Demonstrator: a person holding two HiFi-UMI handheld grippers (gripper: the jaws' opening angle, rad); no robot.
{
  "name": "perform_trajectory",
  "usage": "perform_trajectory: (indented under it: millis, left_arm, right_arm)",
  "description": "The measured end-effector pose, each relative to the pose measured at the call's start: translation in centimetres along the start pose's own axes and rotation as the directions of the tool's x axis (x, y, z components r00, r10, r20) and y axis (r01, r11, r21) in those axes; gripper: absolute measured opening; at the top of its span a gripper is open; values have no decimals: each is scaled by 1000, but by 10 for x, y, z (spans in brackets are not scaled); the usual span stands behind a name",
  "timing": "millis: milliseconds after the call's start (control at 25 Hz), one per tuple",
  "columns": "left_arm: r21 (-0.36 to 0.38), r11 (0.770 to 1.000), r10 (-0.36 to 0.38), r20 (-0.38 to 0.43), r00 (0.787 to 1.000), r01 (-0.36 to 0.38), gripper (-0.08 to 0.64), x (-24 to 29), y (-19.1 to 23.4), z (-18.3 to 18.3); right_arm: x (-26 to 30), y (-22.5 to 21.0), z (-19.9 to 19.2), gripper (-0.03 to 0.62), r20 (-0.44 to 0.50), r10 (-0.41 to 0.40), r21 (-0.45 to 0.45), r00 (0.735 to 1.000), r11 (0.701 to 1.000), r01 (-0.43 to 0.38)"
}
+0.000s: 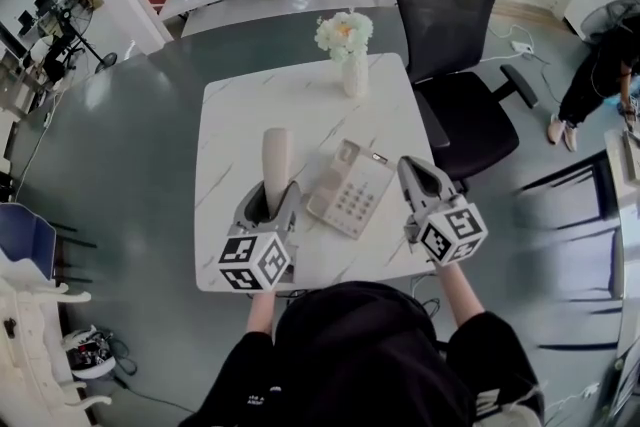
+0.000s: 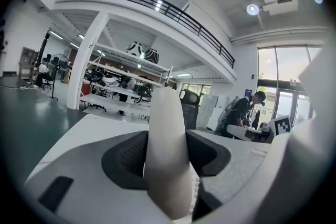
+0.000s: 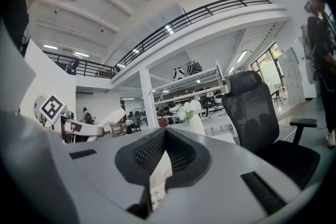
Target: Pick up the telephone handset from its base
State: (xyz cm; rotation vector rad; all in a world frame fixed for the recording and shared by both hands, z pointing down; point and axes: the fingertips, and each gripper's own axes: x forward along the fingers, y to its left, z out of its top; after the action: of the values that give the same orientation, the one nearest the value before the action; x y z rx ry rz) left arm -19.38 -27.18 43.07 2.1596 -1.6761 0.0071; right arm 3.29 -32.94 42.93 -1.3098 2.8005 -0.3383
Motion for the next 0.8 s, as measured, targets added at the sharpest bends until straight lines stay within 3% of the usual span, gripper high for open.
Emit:
perform_trajectory:
  millis: [360, 800]
  left_arm:
    - [-23, 1000, 10, 114, 993, -7, 209, -21, 2, 23]
    - [-14, 999, 51, 178, 983, -49, 209, -39, 12, 40]
  right_arm:
    - [3, 9, 16, -8, 43, 29, -13, 999, 1000, -28]
    - [2, 12, 32, -8, 73, 28, -28, 997, 999, -26]
